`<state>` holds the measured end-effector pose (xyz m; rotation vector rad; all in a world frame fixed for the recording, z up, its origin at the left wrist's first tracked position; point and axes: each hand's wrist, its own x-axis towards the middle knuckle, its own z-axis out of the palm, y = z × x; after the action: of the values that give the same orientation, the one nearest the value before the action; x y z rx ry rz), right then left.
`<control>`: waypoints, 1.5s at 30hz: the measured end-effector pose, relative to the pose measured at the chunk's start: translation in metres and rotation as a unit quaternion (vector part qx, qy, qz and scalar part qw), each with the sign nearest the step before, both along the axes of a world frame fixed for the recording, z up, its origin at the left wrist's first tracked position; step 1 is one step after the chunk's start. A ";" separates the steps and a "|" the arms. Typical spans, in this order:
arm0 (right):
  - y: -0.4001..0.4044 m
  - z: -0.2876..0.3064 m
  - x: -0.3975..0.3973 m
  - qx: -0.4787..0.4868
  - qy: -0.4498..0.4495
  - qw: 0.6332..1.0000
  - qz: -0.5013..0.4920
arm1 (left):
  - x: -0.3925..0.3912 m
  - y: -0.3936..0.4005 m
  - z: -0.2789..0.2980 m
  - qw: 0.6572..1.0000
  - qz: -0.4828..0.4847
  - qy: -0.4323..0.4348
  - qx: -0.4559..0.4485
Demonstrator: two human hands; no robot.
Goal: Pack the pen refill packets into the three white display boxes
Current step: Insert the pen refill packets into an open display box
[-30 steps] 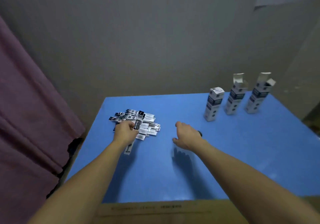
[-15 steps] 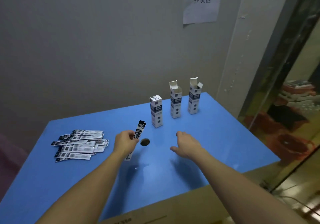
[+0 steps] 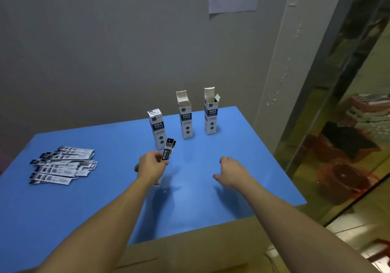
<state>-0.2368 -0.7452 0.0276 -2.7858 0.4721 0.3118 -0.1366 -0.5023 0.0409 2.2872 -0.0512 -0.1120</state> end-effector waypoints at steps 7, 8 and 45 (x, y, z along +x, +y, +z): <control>-0.023 0.002 0.042 0.013 -0.017 0.999 0.029 | 0.020 -0.041 0.003 0.999 0.002 -0.012 -0.037; -0.026 0.002 0.050 0.014 -0.018 0.999 0.033 | 0.025 -0.045 0.000 0.999 0.003 -0.011 -0.044; -0.008 0.014 0.215 0.454 -0.188 0.860 0.139 | -0.007 -0.073 0.063 0.945 0.239 -0.113 -0.191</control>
<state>-0.0220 -0.7536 0.0416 -1.8878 -0.1654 0.0150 -0.1435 -0.5751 0.1042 1.8552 0.3341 0.3831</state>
